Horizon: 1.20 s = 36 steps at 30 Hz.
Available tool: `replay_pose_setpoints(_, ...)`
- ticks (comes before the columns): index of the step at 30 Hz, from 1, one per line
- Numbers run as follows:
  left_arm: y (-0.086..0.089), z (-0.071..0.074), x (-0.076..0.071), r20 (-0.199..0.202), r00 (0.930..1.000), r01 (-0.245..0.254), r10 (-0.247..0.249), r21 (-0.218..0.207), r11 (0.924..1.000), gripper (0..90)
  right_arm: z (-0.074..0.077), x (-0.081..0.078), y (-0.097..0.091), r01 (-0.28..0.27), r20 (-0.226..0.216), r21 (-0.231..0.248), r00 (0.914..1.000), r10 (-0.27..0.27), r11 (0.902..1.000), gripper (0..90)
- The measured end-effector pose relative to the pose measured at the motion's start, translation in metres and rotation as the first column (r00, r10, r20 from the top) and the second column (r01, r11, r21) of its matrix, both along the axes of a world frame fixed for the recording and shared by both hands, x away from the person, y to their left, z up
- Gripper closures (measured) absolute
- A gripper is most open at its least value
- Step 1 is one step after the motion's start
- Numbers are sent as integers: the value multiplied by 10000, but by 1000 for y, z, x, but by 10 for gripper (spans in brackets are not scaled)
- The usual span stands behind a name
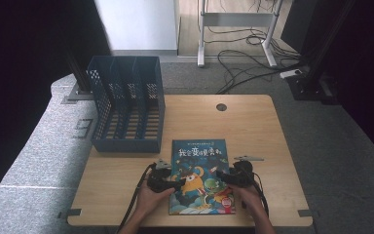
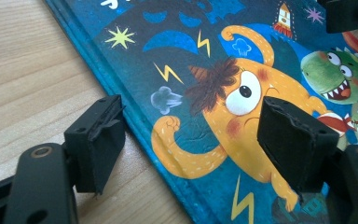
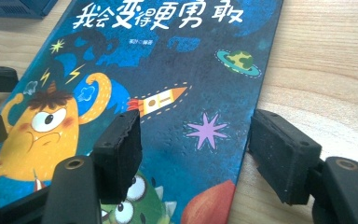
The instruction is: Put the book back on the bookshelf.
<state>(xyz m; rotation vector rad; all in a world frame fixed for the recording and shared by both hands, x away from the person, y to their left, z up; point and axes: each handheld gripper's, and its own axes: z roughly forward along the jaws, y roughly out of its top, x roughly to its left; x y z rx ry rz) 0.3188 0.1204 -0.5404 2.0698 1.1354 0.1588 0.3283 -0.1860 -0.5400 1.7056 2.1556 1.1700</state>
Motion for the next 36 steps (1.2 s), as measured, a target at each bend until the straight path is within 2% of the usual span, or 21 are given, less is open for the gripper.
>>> replay_pose_setpoints(8,-5,-1,-4,300,9995,61,-75,481,9988,212,1,1,-2,20,-187,303,9998,-14,9995,327)
replay_pose_setpoints(14,-6,-1,-4,357,9993,88,-107,549,9985,214,2,2,-7,24,-359,682,9994,1,9977,344)
replay_pose_setpoints(19,-5,-1,-4,357,9993,124,-144,540,9985,215,3,2,-5,19,-356,530,9994,0,9986,339)
replay_pose_setpoints(36,-2,-1,-3,192,9995,248,-256,418,9988,156,5,2,-9,-95,-308,1200,9994,133,9927,355)
